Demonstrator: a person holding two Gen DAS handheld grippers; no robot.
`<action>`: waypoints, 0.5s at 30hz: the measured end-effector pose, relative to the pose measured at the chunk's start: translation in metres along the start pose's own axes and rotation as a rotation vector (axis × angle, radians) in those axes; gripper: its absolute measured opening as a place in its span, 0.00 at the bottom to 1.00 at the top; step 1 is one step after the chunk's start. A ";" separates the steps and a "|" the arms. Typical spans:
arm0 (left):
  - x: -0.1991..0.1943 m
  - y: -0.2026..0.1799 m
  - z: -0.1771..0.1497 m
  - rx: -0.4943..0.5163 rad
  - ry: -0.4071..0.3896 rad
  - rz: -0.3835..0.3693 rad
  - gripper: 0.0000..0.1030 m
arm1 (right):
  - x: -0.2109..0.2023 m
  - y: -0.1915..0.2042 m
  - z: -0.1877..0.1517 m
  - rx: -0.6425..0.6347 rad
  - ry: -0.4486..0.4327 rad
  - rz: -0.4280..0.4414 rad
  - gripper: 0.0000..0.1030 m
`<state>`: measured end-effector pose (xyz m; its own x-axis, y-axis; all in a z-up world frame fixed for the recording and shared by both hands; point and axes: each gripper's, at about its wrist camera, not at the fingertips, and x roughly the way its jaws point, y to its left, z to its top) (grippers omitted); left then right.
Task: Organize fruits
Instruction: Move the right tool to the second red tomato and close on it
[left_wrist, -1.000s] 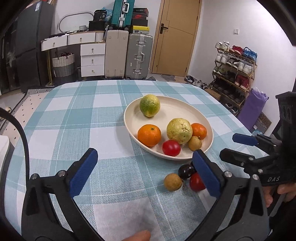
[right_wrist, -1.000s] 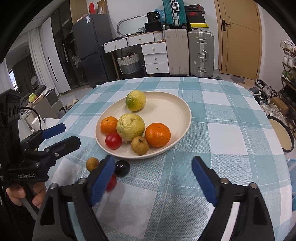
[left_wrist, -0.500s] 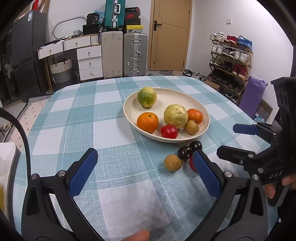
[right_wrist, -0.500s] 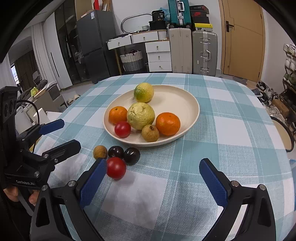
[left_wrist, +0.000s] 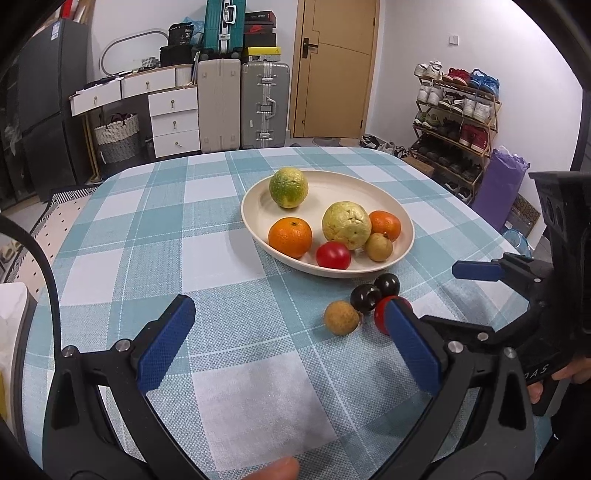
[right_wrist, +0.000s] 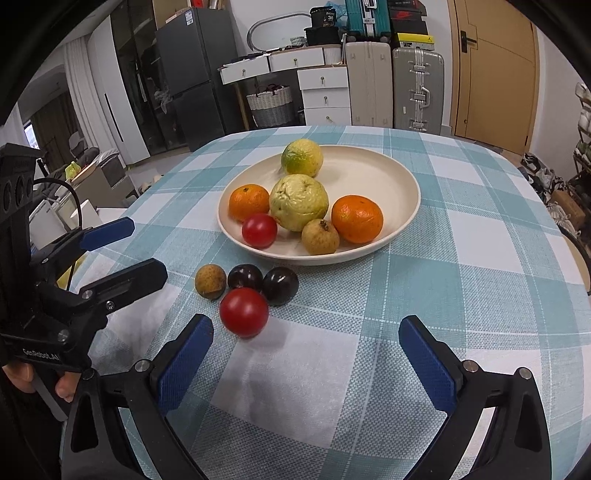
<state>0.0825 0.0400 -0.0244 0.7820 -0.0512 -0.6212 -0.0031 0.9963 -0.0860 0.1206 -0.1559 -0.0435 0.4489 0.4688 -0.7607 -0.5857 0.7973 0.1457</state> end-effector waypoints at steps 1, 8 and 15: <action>0.000 0.001 0.000 -0.004 0.000 0.003 0.99 | 0.001 0.001 0.000 -0.002 0.007 0.002 1.00; 0.001 0.015 0.003 -0.057 -0.003 0.023 0.99 | 0.006 0.010 0.000 -0.029 0.027 0.017 1.00; 0.002 0.018 0.003 -0.063 0.003 0.033 0.99 | 0.009 0.026 0.003 -0.077 0.022 0.036 0.95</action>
<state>0.0862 0.0585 -0.0251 0.7788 -0.0183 -0.6270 -0.0687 0.9911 -0.1143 0.1116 -0.1301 -0.0443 0.4122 0.4878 -0.7695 -0.6521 0.7478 0.1247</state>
